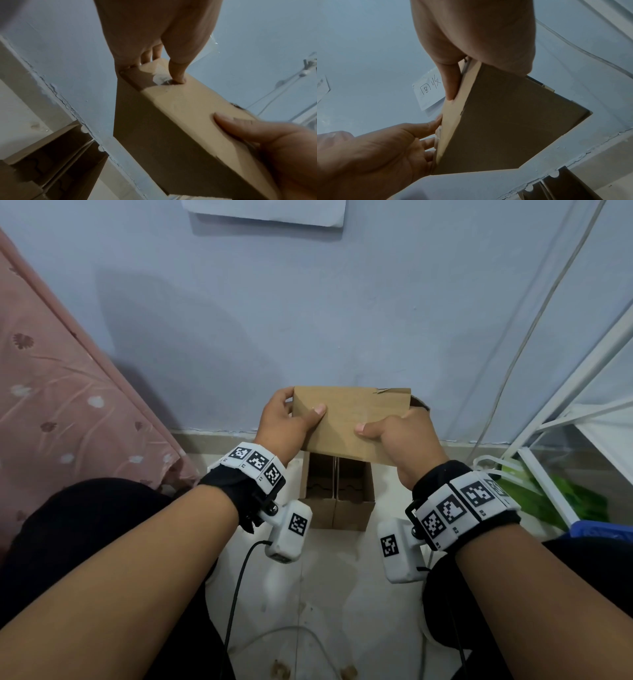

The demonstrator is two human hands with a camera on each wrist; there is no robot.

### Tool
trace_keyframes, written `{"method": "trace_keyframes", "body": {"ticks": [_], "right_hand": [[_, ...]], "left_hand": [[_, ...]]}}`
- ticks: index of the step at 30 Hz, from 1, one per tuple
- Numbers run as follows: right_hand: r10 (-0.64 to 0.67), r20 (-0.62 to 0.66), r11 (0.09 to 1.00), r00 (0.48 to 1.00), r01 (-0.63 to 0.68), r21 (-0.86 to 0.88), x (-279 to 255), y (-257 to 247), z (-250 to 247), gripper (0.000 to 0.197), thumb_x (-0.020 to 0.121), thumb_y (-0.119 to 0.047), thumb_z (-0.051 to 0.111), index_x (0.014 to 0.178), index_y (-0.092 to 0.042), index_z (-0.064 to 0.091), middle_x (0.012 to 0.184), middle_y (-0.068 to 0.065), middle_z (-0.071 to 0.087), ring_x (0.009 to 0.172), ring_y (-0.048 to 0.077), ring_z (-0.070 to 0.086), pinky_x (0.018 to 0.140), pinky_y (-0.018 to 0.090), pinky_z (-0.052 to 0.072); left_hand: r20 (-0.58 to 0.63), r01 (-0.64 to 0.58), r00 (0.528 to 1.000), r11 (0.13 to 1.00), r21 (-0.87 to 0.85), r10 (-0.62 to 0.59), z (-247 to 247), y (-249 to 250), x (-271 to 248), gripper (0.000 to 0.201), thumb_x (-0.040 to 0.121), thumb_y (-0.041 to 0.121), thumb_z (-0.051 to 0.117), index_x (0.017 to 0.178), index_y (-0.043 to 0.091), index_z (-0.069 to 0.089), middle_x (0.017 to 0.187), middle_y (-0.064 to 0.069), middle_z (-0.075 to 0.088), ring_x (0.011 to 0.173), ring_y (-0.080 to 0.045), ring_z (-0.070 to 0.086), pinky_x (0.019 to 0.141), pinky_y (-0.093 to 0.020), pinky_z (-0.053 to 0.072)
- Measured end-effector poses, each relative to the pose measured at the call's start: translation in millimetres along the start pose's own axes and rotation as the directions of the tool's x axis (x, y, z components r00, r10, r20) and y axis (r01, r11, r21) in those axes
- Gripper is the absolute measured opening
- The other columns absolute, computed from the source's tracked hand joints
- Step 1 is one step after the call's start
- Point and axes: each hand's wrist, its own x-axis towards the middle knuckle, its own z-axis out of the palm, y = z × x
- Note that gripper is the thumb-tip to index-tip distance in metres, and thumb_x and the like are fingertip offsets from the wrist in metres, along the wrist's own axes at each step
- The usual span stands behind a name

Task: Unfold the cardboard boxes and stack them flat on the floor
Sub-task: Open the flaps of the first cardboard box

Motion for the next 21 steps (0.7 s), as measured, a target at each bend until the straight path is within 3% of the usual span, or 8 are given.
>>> {"method": "trace_keyframes", "body": {"ticks": [5, 8, 11, 14, 15, 17, 19, 21], "right_hand": [[0.040, -0.009, 0.999, 0.999, -0.039, 0.034, -4, -6, -7, 0.035, 0.072, -0.004, 0.084, 0.100, -0.008, 0.063, 0.107, 0.009, 0.069, 0.097, 0.029, 0.066, 0.097, 0.050, 0.053], [0.071, -0.025, 0.996, 0.997, -0.070, 0.047, -6, -8, -7, 0.047, 0.071, -0.005, 0.084, 0.111, -0.002, 0.061, 0.115, 0.013, 0.066, 0.105, 0.034, 0.065, 0.101, 0.052, 0.050], [0.078, -0.021, 0.995, 0.997, -0.076, 0.063, -8, -10, -8, 0.051, 0.071, -0.004, 0.084, 0.116, 0.000, 0.060, 0.115, 0.013, 0.067, 0.104, 0.034, 0.065, 0.101, 0.052, 0.051], [0.074, -0.018, 0.996, 0.997, -0.072, 0.056, -9, -12, -11, 0.039, 0.075, -0.002, 0.082, 0.108, -0.002, 0.062, 0.113, 0.013, 0.067, 0.104, 0.032, 0.065, 0.102, 0.052, 0.050], [0.071, -0.011, 0.996, 0.997, -0.070, 0.049, -10, -13, -9, 0.035, 0.074, -0.003, 0.082, 0.103, -0.003, 0.063, 0.111, 0.012, 0.068, 0.102, 0.031, 0.066, 0.101, 0.051, 0.051], [0.066, -0.013, 0.997, 0.998, -0.066, 0.028, -12, -14, -6, 0.043, 0.064, -0.010, 0.087, 0.101, -0.006, 0.064, 0.107, 0.010, 0.069, 0.098, 0.030, 0.067, 0.099, 0.051, 0.052], [0.081, -0.028, 0.997, 0.996, -0.081, 0.011, -11, -14, -4, 0.058, 0.058, -0.015, 0.087, 0.110, -0.006, 0.063, 0.109, 0.009, 0.069, 0.099, 0.032, 0.066, 0.097, 0.052, 0.052], [0.101, -0.027, 0.995, 0.995, -0.100, 0.029, -10, -15, -5, 0.054, 0.068, -0.007, 0.085, 0.116, -0.003, 0.060, 0.112, 0.011, 0.067, 0.101, 0.032, 0.065, 0.097, 0.050, 0.052]], "left_hand": [[0.055, 0.014, 0.998, 1.000, 0.021, -0.015, -3, 2, 2, 0.049, 0.090, 0.013, 0.076, 0.132, 0.025, 0.054, 0.117, 0.000, 0.071, 0.103, -0.016, 0.070, 0.087, -0.034, 0.059], [0.100, 0.009, 0.995, 0.999, 0.052, -0.015, -3, 0, 0, 0.033, 0.092, 0.009, 0.072, 0.109, 0.035, 0.062, 0.108, 0.005, 0.074, 0.099, -0.016, 0.072, 0.087, -0.037, 0.060], [0.113, 0.039, 0.993, 0.999, 0.036, -0.043, -3, 1, 0, 0.034, 0.093, 0.006, 0.068, 0.113, 0.033, 0.065, 0.108, 0.005, 0.076, 0.103, -0.019, 0.072, 0.088, -0.039, 0.059], [0.074, 0.120, 0.990, 0.993, -0.001, -0.120, 1, 8, 0, 0.016, 0.095, 0.032, 0.062, 0.107, 0.026, 0.070, 0.115, -0.001, 0.073, 0.110, -0.026, 0.069, 0.093, -0.042, 0.057], [0.051, 0.143, 0.988, 0.990, 0.016, -0.144, 2, 10, -1, 0.027, 0.092, 0.047, 0.060, 0.104, 0.025, 0.069, 0.118, -0.002, 0.071, 0.110, -0.026, 0.068, 0.095, -0.043, 0.056], [0.026, 0.115, 0.993, 0.990, 0.080, -0.117, 5, 5, -2, 0.051, 0.086, 0.058, 0.068, 0.122, 0.023, 0.061, 0.123, 0.000, 0.065, 0.109, -0.018, 0.065, 0.093, -0.038, 0.056], [0.029, 0.079, 0.996, 0.989, 0.125, -0.083, 6, -1, -5, 0.064, 0.082, 0.040, 0.082, 0.134, 0.022, 0.050, 0.124, 0.001, 0.062, 0.107, -0.013, 0.065, 0.088, -0.034, 0.058], [0.055, 0.092, 0.994, 0.989, 0.115, -0.099, 4, -4, -4, 0.065, 0.082, 0.023, 0.085, 0.136, 0.020, 0.049, 0.124, -0.002, 0.065, 0.107, -0.017, 0.067, 0.089, -0.036, 0.059]]}}
